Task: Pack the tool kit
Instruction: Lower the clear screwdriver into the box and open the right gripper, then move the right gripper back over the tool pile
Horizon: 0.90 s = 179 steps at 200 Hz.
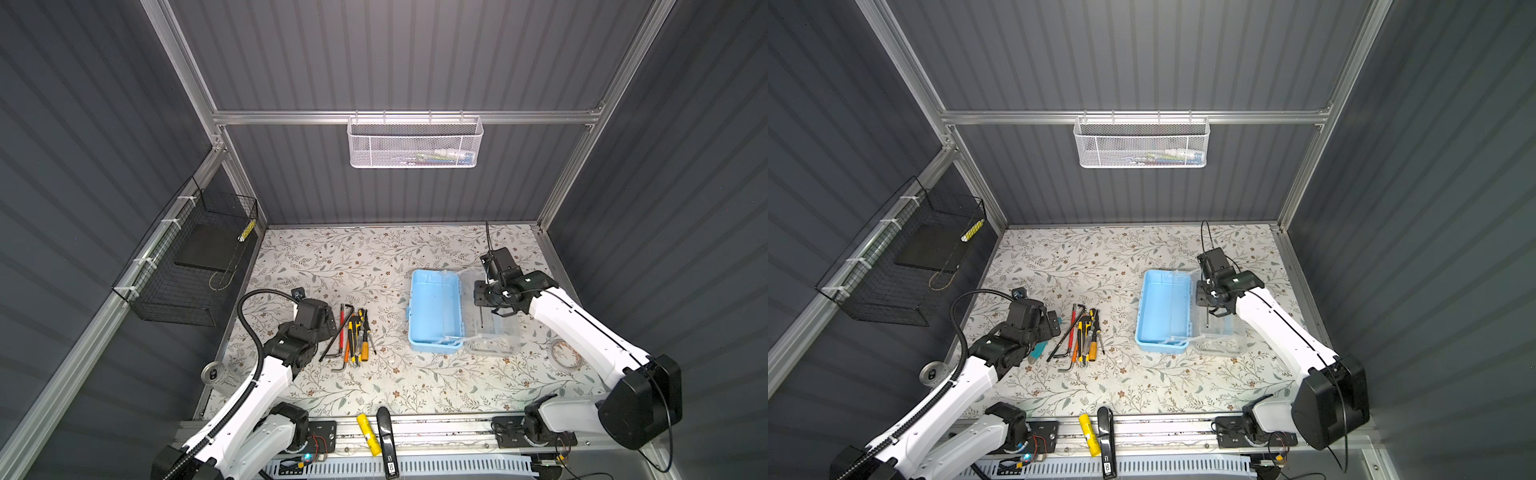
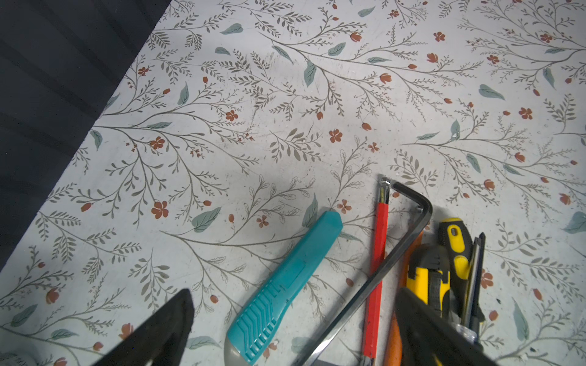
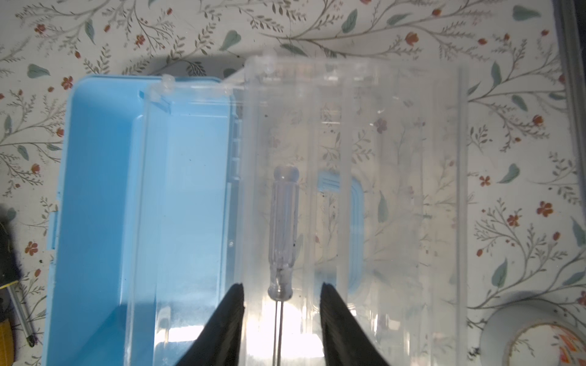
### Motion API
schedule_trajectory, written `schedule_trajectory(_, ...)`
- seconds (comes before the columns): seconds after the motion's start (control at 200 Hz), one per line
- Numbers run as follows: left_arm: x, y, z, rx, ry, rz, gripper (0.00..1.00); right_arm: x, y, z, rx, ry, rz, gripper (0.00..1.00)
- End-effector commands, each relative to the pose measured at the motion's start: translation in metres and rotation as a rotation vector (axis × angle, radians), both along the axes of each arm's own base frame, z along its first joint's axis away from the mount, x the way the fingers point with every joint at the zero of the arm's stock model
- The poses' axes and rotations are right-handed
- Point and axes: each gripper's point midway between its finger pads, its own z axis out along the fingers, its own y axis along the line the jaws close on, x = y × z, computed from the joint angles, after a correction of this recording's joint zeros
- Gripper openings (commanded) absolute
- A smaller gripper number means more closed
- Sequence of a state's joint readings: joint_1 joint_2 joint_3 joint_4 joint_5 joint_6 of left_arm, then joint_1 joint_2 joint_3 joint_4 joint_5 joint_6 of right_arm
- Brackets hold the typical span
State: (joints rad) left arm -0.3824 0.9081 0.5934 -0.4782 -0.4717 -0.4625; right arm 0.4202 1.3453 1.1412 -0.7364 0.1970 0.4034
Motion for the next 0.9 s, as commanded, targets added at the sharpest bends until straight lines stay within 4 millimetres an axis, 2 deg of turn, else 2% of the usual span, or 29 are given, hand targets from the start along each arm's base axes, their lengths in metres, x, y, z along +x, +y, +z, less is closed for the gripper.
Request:
schedule_trajectory(0.0,0.001,0.002,0.007,0.006,-0.013,0.005,0.99,0.002,0.026,0.029,0.029,-0.072,0.075,0.42)
schedule_trajectory(0.08,0.001,0.002,0.008,0.006,-0.015,0.002,0.99,0.004,0.064,0.035,0.111,-0.090,0.148,0.41)
schedule_trajectory(0.23,0.001,0.003,0.008,0.005,-0.018,0.006,0.99,-0.006,0.167,0.025,0.267,-0.080,0.373,0.40)
schedule_trajectory(0.31,0.001,0.003,0.008,0.005,-0.022,0.008,0.99,-0.016,0.213,0.006,0.287,-0.032,0.473,0.40)
schedule_trajectory(0.47,-0.001,0.004,0.010,0.002,-0.029,0.010,0.99,-0.034,0.283,-0.039,0.345,0.056,0.620,0.40)
schedule_trajectory(0.535,-0.002,0.005,0.011,-0.002,-0.039,0.010,0.99,-0.040,0.298,-0.061,0.304,0.090,0.659,0.40)
schedule_trajectory(0.721,-0.003,0.005,0.011,-0.001,-0.039,0.011,0.99,-0.051,0.315,-0.109,0.190,0.157,0.735,0.37)
schedule_trajectory(0.891,-0.002,0.005,0.010,0.000,-0.035,0.012,1.00,-0.058,0.321,-0.128,0.160,0.181,0.762,0.37)
